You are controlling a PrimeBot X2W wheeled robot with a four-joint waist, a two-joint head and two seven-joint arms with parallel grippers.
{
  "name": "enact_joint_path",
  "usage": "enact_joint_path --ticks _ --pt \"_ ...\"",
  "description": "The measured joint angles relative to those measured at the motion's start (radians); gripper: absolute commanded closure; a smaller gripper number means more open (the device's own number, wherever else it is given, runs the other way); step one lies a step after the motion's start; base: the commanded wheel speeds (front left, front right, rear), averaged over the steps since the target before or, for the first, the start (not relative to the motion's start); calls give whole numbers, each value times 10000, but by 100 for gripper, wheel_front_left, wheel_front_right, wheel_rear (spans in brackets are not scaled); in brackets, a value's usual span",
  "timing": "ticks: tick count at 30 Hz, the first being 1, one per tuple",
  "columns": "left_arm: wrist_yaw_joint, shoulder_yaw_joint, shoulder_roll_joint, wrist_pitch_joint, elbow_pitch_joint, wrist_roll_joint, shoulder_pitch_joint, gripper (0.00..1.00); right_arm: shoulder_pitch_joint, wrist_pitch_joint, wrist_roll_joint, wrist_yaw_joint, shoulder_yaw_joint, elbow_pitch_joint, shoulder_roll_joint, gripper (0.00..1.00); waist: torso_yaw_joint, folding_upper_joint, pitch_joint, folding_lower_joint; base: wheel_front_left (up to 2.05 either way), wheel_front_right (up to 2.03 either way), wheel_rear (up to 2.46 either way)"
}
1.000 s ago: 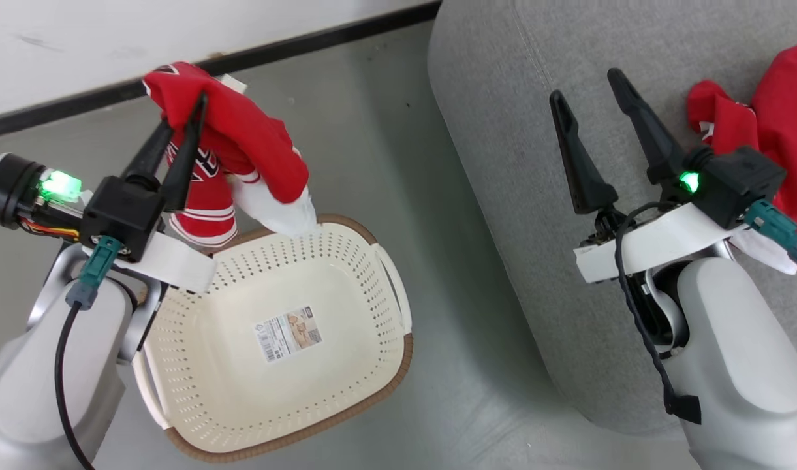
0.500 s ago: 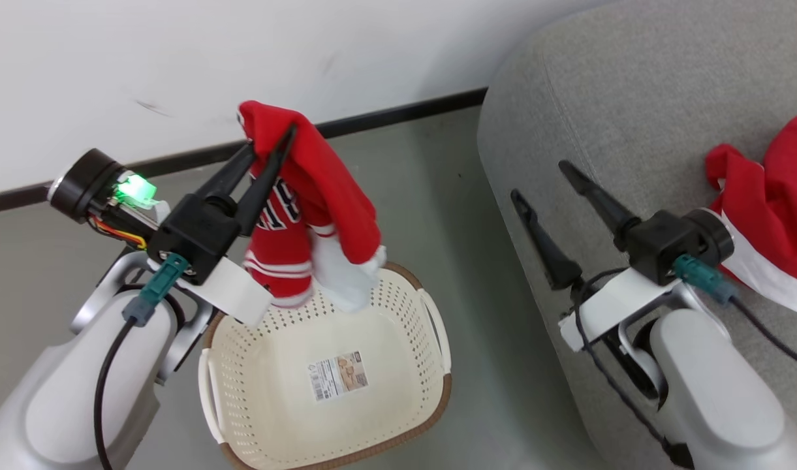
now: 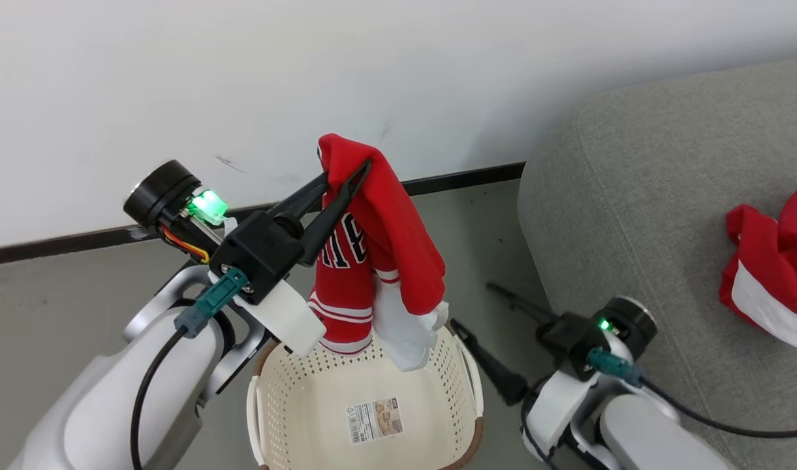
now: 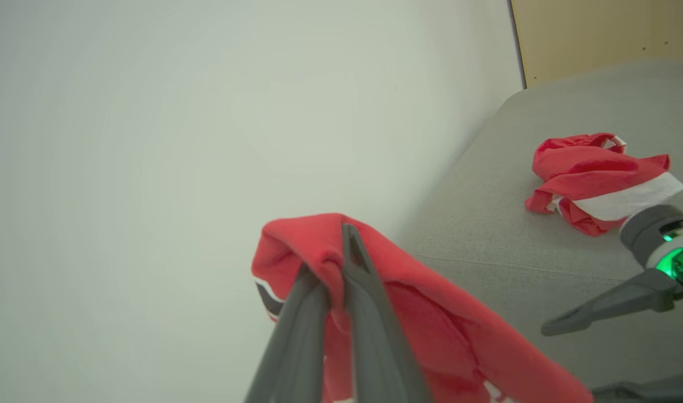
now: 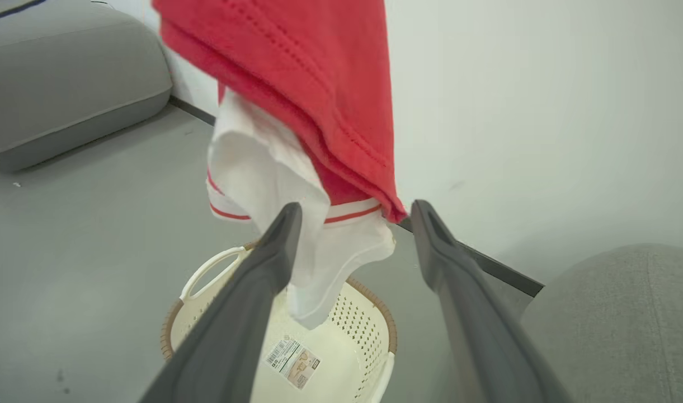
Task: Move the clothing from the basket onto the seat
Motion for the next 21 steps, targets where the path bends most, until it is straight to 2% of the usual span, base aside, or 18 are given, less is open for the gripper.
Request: enact_joint_path --ticks 3,12,21 --pt "-75 -119 -146 111 -94 -92 11 100 244 0 151 0 606 6 -10 0 159 0 -271 0 0 0 0" --pt "-186 -401 -370 500 -401 -445 112 100 263 0 221 0 1492 27 -36 0 532 0 -896 0 0 0 0" --pt "-238 -589 -579 821 -617 -669 194 100 -158 0 217 0 1812 100 230 0 906 0 -1385 0 0 0 0"
